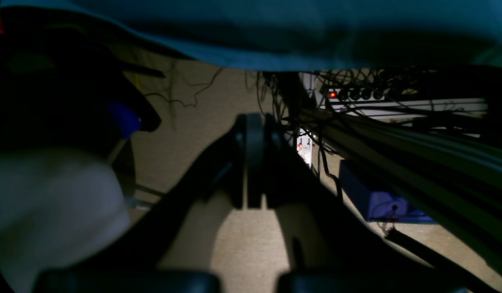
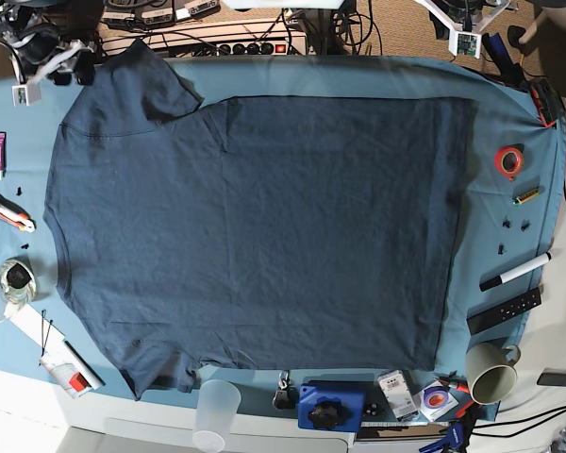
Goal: Fold the T-shirt properly
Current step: 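Grasp the navy shirt's shoulder edges with left and right grippers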
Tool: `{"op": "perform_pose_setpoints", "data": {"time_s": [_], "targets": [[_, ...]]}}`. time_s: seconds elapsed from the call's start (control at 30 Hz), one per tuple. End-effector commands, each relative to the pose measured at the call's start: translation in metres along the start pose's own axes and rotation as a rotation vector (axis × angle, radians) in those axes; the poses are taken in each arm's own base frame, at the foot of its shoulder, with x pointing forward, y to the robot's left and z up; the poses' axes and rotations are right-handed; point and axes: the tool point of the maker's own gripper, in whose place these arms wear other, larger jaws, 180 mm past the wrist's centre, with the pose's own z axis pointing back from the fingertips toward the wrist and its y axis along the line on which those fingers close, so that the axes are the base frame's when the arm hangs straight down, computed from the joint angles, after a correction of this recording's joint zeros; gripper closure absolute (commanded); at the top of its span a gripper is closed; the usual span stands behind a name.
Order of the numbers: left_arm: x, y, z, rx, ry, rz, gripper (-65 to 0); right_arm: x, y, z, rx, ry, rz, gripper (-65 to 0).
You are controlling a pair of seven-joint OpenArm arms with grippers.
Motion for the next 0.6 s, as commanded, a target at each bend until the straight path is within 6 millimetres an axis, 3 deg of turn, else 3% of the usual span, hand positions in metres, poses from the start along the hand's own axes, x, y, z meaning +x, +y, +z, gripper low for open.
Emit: {"op": "perform_pose_setpoints", "data": {"time_s": [0.0,0.23,0.33,0.47,0.57], "targets": [[0.004,0.001,0.004,0.003,-0.02,0.0,0.0,0.007,-0.005,0.003,-0.005,-0.023,0.006,-30.9],[0.007,0.001,0.004,0.003,-0.03,0.0,0.0,-0.008,-0.017,-0.009,-0.001,0.0,-0.084,-30.9],[0.009,0.001,0.003,0.003,-0.035,0.0,0.0,-0.008,-0.014,-0.013,0.036,-0.018,-0.112,-30.9],[0.014,0.001,0.001,0.004,-0.052,0.0,0.0,-0.022,-0.017,-0.02,0.05,0.028,-0.167,-30.9],[0.017,0.001,0.0,0.004,-0.06,0.001,0.0,-0.032,-0.007,-0.024,0.12,0.041,-0.243,-30.9]]}}
